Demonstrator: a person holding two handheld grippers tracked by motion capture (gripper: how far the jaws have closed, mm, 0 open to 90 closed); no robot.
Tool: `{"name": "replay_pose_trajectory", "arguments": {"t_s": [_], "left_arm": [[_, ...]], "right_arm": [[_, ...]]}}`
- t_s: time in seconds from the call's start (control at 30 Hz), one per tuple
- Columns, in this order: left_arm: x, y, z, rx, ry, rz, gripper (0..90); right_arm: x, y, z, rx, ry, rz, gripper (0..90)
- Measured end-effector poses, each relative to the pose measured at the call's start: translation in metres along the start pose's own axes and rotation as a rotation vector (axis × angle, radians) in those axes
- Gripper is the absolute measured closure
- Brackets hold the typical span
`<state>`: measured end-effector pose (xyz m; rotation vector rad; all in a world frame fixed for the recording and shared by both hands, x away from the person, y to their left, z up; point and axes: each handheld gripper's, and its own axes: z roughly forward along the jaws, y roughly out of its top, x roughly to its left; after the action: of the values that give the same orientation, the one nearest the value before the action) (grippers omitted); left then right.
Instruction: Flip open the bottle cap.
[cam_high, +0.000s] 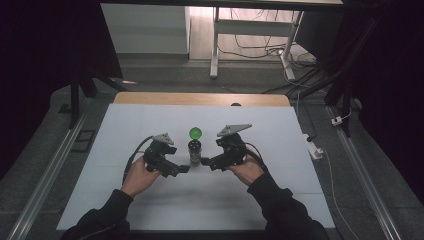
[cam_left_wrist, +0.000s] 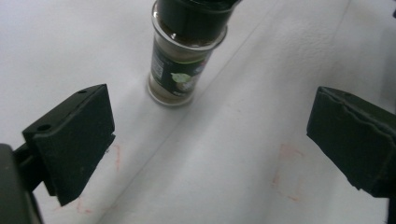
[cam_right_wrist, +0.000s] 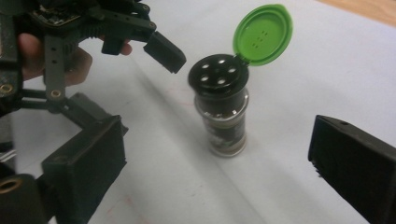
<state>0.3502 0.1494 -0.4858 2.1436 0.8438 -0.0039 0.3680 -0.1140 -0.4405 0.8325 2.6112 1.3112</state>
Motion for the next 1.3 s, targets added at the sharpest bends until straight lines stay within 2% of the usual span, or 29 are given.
{"name": "replay_pose_trajectory", "arguments": {"t_s": [0.13,0.33,0.7,0.97,1.3], "left_arm": [[-0.003,-0.006,-0.008,-0.019,-0.018,-0.007,1.7],[-0.008,-0.016,-0.021,-0.028,-0.030,-0.023,0.0],[-0.016,-0.034,-0.047,-0.064,-0.003,-0.041,0.0],[-0.023,-0.050,-0.064,-0.091,0.031,-0.061,0.0],[-0.028,-0.071,-0.084,-0.115,0.077,-0.094,0.0]], "right_arm": [[0.003,-0.004,-0.005,0.013,0.002,-0.006,0.4],[0.007,-0.010,-0.012,0.014,-0.005,-0.045,0.0],[0.014,-0.022,-0.026,0.020,-0.017,-0.057,0.0],[0.013,-0.037,-0.043,0.007,-0.030,-0.041,0.0],[0.005,-0.058,-0.071,-0.017,-0.087,0.013,0.0]]}}
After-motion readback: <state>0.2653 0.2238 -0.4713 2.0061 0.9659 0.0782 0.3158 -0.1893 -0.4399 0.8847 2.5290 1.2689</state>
